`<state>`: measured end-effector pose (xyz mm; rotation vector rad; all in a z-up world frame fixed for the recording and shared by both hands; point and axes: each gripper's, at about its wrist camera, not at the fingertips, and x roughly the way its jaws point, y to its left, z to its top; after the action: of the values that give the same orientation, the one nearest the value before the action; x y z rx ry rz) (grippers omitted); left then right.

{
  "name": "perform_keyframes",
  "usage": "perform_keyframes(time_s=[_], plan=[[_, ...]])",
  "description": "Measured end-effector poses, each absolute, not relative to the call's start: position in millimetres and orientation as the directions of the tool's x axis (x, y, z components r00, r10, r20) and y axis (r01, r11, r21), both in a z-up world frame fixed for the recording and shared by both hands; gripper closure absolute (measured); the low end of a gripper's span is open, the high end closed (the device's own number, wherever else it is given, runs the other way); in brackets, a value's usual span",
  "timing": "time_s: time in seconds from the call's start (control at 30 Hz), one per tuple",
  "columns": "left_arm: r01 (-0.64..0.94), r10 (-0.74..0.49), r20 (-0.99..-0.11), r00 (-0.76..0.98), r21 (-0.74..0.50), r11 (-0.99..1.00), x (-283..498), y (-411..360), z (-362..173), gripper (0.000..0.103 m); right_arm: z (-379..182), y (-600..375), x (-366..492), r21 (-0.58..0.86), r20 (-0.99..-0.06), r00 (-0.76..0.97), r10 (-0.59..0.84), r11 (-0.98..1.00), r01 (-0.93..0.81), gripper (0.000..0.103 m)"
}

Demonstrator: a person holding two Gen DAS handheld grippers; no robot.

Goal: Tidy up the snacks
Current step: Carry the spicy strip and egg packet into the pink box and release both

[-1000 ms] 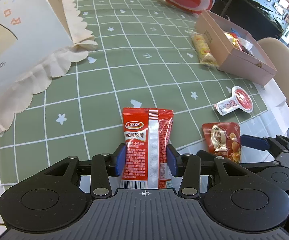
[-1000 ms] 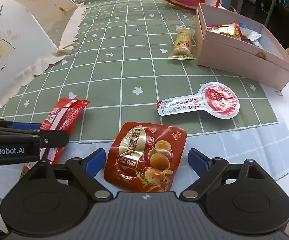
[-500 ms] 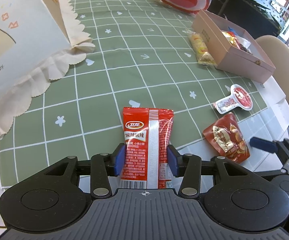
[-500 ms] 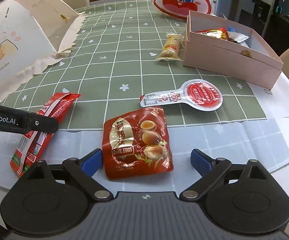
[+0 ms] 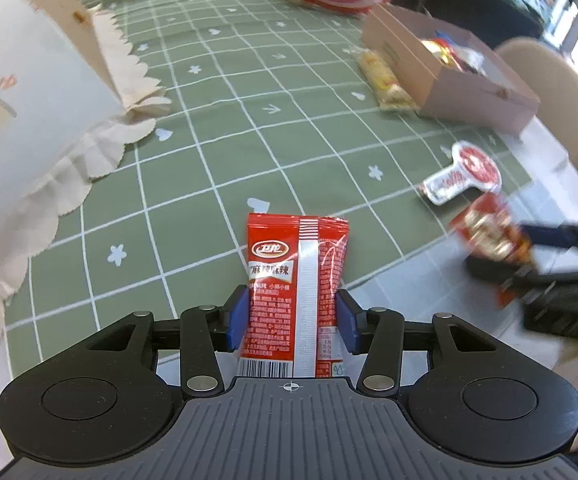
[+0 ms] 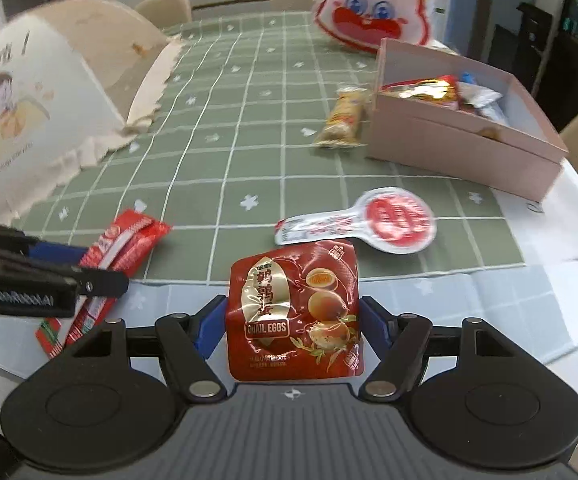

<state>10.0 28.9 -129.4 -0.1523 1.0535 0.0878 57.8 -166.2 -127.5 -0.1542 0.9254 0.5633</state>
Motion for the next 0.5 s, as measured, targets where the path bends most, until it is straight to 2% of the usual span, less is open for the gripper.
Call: perform_keyframes(time_s=[0.1,0.2,0.3,0.4,0.5], plan=[[-0.104,-0.005,-0.879,0.477,-0.061,0.993,9.8,19.7,-127.4,0.056,-115.2,-188.2,61.4,0.108,-0.785,0.495,0.373,0.869,-0.484,0.032],[-0.055,-0.113,-0.862,0.494,-0.161,0.985,17.8,12.3,-105.5,0.057,-95.1,-214.4,69.0,0.085,-0.773,0.537,0.337,0.894,-0.439,0.032],[0.06,-0.234,-0.749,0.62,-0.252,0.966,48.6,-1.4,-42.1,0.057,-64.6,-241.3,80.8,0.043,-0.732,0.616,0.29,0.923,-0.383,0.032],[0.147,-0.282,-0.615,0.736,-0.26,0.954,94.7,-15.6,18.9,0.057,-28.8,-268.0,95.6,0.016,-0.665,0.704,0.248,0.948,-0.318,0.032],[0.171,-0.286,-0.54,0.792,-0.254,0.952,150.0,-33.5,52.7,0.057,2.6,-290.4,111.8,0.01,-0.6,0.77,0.217,0.964,-0.264,0.032]])
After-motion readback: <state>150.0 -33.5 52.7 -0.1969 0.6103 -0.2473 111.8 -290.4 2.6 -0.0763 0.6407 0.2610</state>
